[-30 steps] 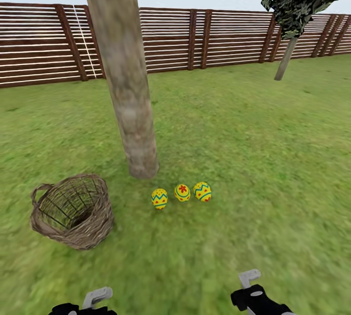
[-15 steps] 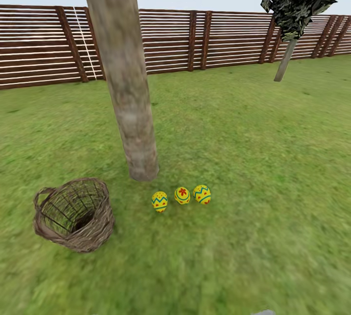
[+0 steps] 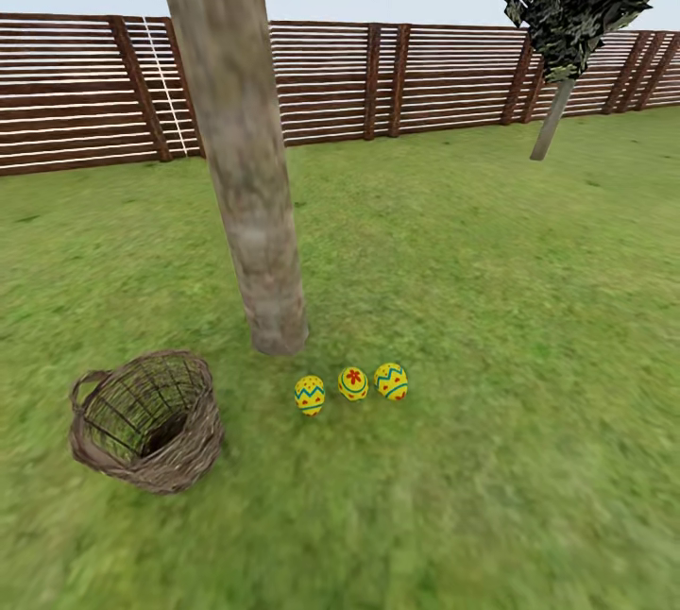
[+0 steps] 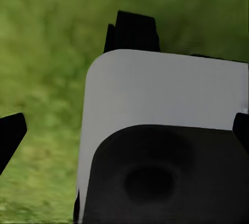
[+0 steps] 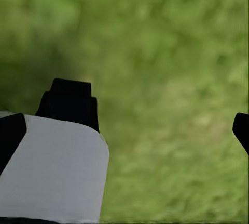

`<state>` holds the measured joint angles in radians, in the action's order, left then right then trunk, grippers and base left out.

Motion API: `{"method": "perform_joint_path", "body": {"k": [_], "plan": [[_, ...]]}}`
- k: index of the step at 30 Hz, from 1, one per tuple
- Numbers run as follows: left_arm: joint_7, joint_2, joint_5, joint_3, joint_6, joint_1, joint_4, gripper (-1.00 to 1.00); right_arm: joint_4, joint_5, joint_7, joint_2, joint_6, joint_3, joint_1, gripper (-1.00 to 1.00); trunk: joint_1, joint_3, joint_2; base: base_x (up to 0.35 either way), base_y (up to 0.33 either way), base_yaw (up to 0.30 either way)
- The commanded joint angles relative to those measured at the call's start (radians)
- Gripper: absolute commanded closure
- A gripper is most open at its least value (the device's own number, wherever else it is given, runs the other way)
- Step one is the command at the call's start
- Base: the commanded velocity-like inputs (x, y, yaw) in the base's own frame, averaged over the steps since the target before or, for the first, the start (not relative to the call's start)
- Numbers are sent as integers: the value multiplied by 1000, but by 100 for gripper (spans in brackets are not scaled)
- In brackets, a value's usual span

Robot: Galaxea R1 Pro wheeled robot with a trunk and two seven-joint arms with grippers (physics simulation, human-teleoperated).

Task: Take the three Easter eggs out of the wicker basket on the lawn in the garden, then place them on the lawn next to a single tree (choose any tree) so that all three eggs are next to the same tree and none are left in the basket.

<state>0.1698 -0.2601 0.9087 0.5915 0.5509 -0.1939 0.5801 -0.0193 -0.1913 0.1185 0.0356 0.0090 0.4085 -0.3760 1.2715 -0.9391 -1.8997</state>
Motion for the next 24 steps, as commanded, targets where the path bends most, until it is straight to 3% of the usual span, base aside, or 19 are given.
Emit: {"method": "perform_joint_path", "body": {"k": [1,6,11,17,19,24], "plan": [[9,7,10,8,-6,-1,-19,-100,-1,-8,1,0,1,9,3,-100,-4,3,7,0,0,0],[7,38,11,10,-51,-1,-113,-100,-2,-8,1,0,1,9,31,-100,-23,18,42,0,0,0],[0,79,11,15,-176,-1,-238,-100,-3,-8,1,0,1,9,61,-100,-42,34,77,0,0,0],[-5,106,14,98,-279,-1,-322,-100,-19,-8,0,3,2,9,76,-100,-65,53,119,0,0,0],[-5,130,13,109,-295,-1,-360,-100,-28,-8,0,4,2,9,83,-100,-73,59,133,0,0,0],[-4,149,13,113,-319,-1,-382,-100,-30,-10,0,3,0,9,91,-100,-92,75,168,0,0,0]]}}
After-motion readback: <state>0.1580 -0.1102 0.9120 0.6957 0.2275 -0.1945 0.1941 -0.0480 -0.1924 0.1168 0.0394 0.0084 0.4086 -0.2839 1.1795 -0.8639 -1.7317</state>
